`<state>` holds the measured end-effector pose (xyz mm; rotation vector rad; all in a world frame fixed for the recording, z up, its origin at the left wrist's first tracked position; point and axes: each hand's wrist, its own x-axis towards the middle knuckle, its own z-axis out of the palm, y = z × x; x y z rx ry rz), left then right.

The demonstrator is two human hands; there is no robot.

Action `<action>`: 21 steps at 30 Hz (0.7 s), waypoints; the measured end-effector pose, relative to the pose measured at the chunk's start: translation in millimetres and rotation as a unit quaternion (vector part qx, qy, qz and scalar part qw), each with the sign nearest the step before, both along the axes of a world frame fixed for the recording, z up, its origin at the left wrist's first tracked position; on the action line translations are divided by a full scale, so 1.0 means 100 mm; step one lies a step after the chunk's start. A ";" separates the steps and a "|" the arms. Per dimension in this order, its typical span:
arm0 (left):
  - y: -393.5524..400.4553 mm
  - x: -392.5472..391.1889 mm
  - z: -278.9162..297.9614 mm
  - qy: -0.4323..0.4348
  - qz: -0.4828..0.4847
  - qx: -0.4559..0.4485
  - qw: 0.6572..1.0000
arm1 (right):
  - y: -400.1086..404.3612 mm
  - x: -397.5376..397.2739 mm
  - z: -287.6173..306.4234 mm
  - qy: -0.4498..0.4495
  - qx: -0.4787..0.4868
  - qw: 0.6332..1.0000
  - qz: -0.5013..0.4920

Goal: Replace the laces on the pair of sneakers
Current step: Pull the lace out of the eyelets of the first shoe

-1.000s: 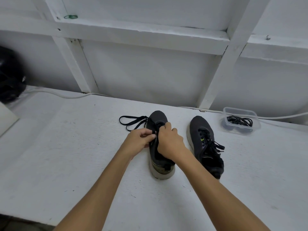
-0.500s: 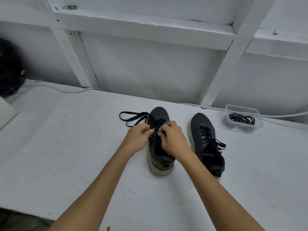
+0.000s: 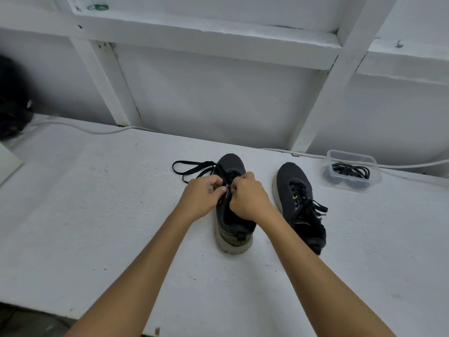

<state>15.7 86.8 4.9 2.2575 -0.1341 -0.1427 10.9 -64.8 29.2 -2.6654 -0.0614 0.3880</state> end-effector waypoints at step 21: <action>-0.02 -0.03 -0.03 0.008 0.012 0.016 1.000 | 0.02 0.01 -0.16 -0.014 0.125 0.988 -0.092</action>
